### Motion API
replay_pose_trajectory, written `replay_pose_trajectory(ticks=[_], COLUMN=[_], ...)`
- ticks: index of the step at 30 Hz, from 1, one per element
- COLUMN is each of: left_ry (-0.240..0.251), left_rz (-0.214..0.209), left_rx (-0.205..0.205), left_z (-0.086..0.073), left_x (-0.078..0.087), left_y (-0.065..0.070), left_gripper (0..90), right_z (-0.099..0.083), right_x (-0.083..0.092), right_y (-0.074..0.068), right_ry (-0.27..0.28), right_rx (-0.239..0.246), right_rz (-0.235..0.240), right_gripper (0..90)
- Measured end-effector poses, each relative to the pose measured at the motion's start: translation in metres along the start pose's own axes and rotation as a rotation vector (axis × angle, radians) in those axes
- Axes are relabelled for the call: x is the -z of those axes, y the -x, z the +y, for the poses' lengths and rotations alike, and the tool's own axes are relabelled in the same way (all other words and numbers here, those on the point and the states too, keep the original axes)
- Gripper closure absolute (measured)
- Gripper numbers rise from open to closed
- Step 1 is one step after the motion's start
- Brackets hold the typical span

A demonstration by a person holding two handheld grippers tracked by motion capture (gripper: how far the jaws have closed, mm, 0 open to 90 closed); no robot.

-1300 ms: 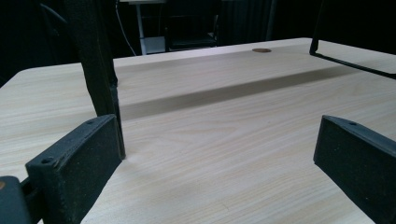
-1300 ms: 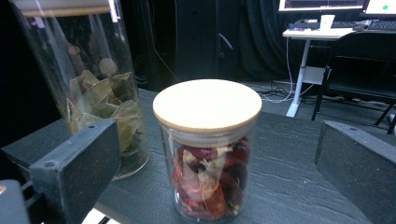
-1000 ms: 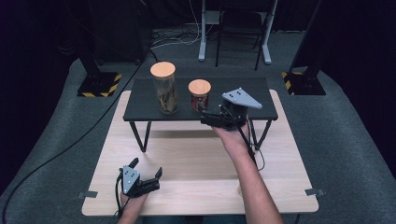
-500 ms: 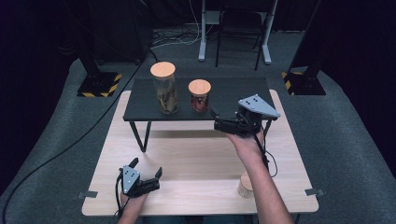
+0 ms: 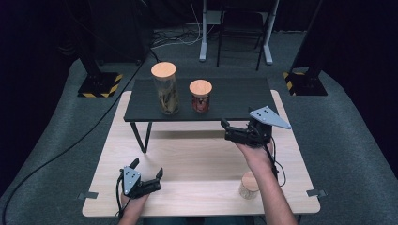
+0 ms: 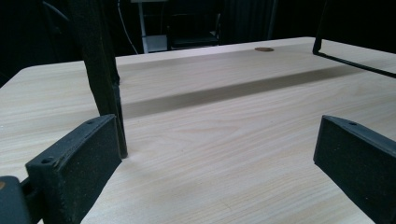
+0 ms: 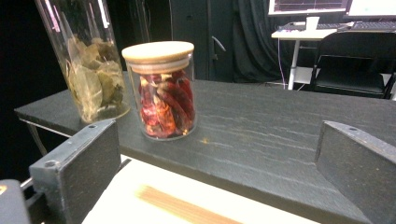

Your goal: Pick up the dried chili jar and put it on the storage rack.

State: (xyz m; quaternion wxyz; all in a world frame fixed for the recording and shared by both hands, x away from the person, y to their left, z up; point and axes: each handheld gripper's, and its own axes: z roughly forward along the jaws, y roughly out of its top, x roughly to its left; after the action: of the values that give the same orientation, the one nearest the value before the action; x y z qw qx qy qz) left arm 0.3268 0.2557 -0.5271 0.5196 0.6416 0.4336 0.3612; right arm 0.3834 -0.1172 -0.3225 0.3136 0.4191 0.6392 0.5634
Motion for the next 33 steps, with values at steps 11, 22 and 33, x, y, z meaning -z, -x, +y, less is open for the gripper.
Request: replay_pose_trajectory(ticks=[11, 22, 33], left_ry=[-0.004, -0.005, -0.002], left_rz=[-0.001, -0.001, -0.001], left_rx=[0.005, 0.003, -0.001], left_z=[0.000, 0.000, 0.000], left_x=[0.000, -0.001, 0.000], left_y=[0.000, 0.000, 0.000], left_gripper=[0.2, 0.2, 0.2], right_z=[-0.018, -0.027, -0.040], right_x=[0.008, 0.022, 0.029], right_y=[0.011, 0.019, 0.026], right_ry=[-0.012, -0.007, -0.016], right_rx=[-0.016, -0.024, -0.030], right_rz=[-0.012, -0.012, -0.013], right_gripper=[0.0, 0.0, 0.0])
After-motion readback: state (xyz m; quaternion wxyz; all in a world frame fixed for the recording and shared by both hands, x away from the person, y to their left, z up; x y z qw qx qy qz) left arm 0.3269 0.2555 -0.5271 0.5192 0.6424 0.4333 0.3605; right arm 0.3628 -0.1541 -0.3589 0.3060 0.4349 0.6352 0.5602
